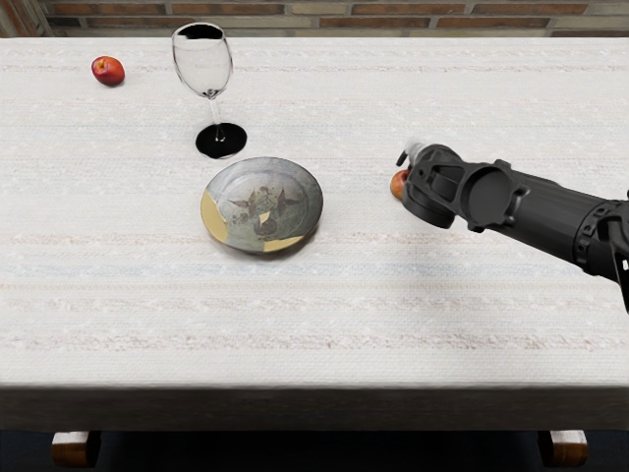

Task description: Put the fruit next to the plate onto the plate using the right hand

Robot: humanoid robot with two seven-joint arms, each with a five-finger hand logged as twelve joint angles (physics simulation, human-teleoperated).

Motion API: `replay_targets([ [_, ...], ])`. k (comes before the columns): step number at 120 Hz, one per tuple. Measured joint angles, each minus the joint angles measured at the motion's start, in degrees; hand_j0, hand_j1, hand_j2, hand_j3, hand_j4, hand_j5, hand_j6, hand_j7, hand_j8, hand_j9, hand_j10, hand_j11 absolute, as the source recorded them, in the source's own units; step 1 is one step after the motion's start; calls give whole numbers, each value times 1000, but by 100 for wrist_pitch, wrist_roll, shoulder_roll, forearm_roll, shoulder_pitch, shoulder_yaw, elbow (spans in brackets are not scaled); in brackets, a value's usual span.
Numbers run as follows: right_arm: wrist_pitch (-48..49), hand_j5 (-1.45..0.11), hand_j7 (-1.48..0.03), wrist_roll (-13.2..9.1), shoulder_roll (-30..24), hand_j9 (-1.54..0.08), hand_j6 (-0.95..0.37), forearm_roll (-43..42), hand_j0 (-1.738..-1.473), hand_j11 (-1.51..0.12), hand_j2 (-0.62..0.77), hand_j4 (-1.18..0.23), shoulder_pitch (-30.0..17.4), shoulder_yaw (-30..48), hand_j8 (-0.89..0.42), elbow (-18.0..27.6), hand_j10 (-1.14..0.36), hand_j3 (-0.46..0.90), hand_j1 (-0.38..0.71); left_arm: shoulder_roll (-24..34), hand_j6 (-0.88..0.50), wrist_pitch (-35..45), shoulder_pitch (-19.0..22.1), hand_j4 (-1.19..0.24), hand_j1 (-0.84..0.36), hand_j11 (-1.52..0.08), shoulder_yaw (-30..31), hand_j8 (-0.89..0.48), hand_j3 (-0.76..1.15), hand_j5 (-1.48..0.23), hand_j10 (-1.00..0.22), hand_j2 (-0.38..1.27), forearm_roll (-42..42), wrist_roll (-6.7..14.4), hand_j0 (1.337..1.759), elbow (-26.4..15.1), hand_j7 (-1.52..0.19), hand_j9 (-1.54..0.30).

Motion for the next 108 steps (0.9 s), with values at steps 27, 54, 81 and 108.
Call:
replay_targets([
  [27, 0, -539, -538, 0, 0, -539, -416, -61, -1658, -539, -81, -416, -5, 4, -416, 6, -415, 0, 147, 0, 0, -1, 0, 0, 349, 0, 0, 0, 0, 0, 0, 0, 0, 0, 1658, 0, 0, 0],
  [54, -48, -573, -572, 0, 0, -573, -442, -173, -1658, -573, -86, -442, -36, -9, -442, 5, -441, 0, 178, 0, 0, -1, 0, 0, 349, 0, -1, 0, 0, 0, 0, 0, 0, 0, 1658, 0, 0, 0],
  [81, -113, -592, -591, 0, 0, -591, -457, -303, -1658, -591, -89, -456, -80, -26, -456, 6, -456, 0, 196, 0, 0, -1, 0, 0, 349, 0, 0, 0, 0, 0, 0, 0, 0, 0, 1658, 0, 0, 0],
  [108, -114, -602, -605, 0, 0, -602, -458, -322, -1658, -602, -90, -470, -86, -31, -471, 50, -470, -1, 207, 0, 0, 0, 0, 0, 349, 0, -1, 0, 0, 0, 0, 0, 0, 0, 1658, 0, 0, 0],
])
